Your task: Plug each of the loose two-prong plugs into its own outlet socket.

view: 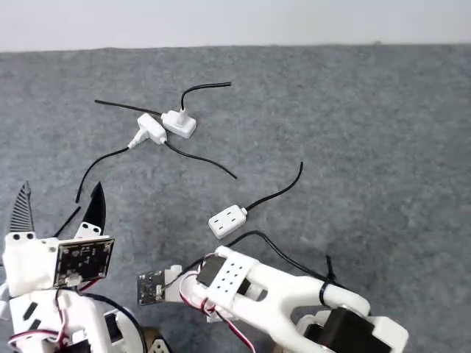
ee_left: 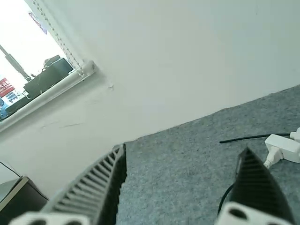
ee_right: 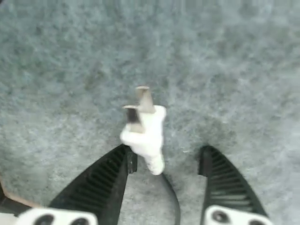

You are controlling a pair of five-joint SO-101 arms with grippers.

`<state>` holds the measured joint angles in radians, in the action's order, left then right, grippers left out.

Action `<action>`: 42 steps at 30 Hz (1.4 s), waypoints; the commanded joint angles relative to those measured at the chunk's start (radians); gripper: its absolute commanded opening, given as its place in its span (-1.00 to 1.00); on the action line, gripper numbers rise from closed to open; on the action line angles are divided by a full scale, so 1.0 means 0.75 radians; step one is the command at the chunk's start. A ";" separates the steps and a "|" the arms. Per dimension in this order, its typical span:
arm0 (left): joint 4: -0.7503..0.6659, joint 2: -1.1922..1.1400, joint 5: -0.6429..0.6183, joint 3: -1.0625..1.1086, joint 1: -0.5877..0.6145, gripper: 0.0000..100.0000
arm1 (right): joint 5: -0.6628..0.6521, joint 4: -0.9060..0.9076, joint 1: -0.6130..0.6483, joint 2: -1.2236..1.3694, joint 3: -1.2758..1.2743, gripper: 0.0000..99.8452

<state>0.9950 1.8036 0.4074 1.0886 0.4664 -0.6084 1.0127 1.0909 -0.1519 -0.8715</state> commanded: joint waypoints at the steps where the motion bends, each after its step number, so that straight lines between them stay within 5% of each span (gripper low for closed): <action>1: 0.033 0.016 0.012 -0.066 -0.002 -0.29 | -0.004 -0.007 0.044 0.064 0.047 -0.74; 6: 0.035 0.016 0.012 -0.066 -0.002 -0.29 | 0.168 -0.044 0.052 0.064 0.041 -0.69; 10: 0.035 0.016 0.012 -0.066 -0.002 -0.29 | 0.031 -0.040 0.058 0.064 0.029 -0.99; 18: 0.041 0.016 0.010 -0.056 -0.006 -0.29 | 0.010 -0.040 0.054 0.054 0.016 -0.98; 23: 0.100 0.016 -0.080 -0.056 -0.158 -0.29 | 0.000 0.013 0.015 0.007 0.029 -0.98; 42: 0.090 0.016 -0.513 -0.232 -0.209 -0.29 | -0.055 0.750 -0.228 -1.188 0.121 -0.98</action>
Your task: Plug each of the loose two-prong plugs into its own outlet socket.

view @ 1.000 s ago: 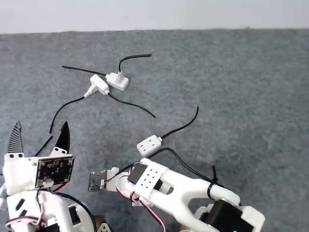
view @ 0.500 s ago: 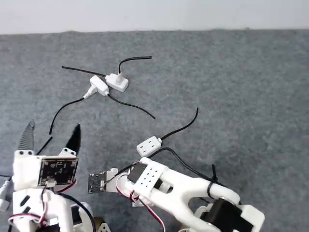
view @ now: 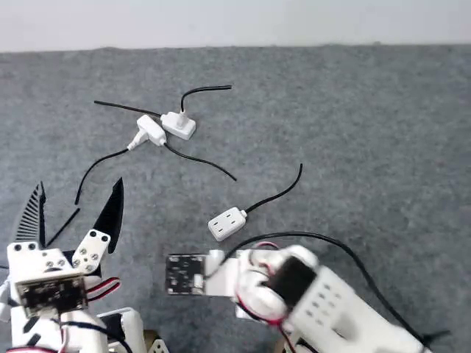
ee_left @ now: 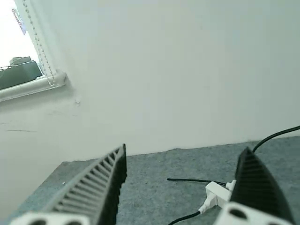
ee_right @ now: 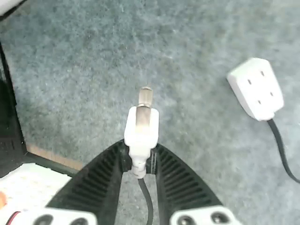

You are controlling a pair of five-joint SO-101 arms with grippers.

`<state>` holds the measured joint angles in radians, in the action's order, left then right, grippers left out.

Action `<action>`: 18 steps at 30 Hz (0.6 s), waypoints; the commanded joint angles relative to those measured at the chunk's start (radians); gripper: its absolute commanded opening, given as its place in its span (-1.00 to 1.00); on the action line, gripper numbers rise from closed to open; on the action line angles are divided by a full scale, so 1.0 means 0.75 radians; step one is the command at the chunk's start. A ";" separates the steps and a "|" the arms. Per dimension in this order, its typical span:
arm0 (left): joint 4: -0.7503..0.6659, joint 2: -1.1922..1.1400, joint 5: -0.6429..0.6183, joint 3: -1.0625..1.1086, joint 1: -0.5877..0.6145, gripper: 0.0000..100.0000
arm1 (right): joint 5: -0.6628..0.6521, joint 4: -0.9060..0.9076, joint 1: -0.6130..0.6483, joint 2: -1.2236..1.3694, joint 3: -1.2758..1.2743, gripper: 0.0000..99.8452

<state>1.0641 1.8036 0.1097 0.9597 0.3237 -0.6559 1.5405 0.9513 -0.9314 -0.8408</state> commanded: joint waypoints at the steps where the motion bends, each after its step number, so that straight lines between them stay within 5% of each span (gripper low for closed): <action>1: 0.010 0.016 -0.155 -0.062 -0.035 -0.29 | 0.016 0.044 -0.077 -0.187 0.082 -0.98; 8: 0.110 0.014 -0.176 -0.054 -0.407 -0.28 | -0.047 0.056 -0.281 -0.263 0.280 -0.98; 18: 0.117 0.014 -0.070 0.003 -0.620 -0.28 | -0.041 -0.028 -0.289 -0.089 0.511 -0.98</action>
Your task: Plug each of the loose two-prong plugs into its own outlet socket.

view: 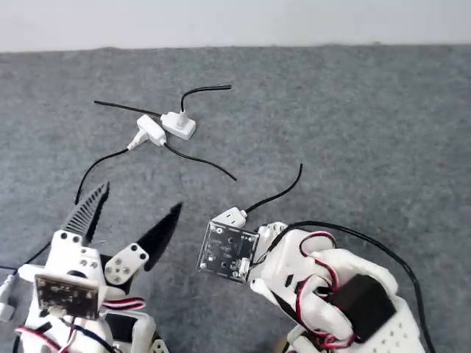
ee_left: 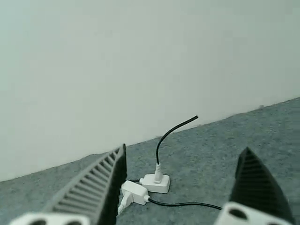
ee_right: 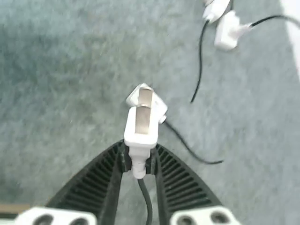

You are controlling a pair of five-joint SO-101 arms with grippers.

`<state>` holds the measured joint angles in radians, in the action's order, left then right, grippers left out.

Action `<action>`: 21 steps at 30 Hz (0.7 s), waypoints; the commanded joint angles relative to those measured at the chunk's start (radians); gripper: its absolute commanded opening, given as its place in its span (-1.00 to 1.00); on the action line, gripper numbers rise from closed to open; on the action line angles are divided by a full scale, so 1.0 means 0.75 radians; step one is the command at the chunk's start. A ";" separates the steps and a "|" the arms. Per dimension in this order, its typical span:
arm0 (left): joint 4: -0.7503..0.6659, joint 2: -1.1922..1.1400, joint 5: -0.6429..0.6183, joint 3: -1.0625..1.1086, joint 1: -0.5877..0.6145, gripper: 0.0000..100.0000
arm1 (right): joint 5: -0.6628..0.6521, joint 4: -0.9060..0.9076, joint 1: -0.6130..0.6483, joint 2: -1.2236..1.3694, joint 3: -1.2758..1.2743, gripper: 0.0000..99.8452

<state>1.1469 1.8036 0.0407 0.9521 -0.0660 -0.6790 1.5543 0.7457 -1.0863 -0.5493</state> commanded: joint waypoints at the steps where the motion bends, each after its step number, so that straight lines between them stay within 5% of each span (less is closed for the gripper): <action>1: 0.002 0.014 0.027 0.042 -0.141 -0.28 | -0.010 -0.058 -0.015 0.167 0.155 -0.98; 7: -0.002 0.016 0.084 0.116 -0.301 -0.28 | 0.025 -0.087 -0.013 0.416 0.370 -0.98; 21: -0.016 0.016 0.092 0.154 -0.297 -0.29 | 0.029 0.003 0.103 0.496 0.434 -0.98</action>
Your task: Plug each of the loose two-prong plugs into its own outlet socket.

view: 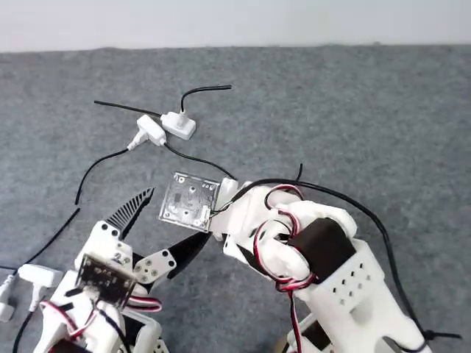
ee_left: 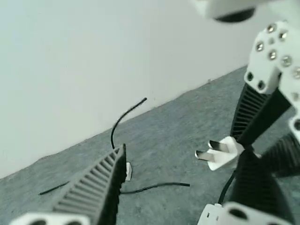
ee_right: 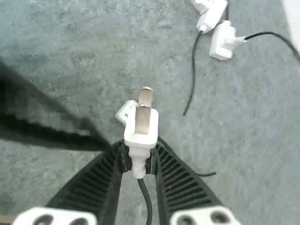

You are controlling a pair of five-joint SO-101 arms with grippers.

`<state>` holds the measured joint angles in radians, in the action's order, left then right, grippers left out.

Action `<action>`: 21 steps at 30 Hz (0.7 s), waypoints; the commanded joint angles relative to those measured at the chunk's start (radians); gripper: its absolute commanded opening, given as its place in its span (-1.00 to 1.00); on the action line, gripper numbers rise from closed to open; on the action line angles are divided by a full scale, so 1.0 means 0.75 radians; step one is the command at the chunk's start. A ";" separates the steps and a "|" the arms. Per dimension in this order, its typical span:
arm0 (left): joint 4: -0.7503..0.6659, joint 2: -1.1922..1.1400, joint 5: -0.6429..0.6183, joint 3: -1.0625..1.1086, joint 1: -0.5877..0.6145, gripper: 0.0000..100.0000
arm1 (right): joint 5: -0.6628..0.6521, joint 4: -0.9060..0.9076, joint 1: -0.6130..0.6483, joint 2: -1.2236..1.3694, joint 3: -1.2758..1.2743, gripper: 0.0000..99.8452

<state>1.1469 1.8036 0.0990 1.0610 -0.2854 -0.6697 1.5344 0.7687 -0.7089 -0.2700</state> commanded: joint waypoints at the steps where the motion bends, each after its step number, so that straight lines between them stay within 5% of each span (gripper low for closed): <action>1: -0.018 0.016 0.014 0.005 -0.004 -0.29 | 0.016 0.040 0.105 -0.007 0.059 -0.98; 21: -0.061 0.016 0.014 0.179 -0.004 -0.29 | 0.061 0.195 0.173 -0.097 0.196 -0.98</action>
<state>1.1178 1.8036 0.0928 1.1715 -0.2869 -0.6391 1.6694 0.8915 -0.7350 -0.2041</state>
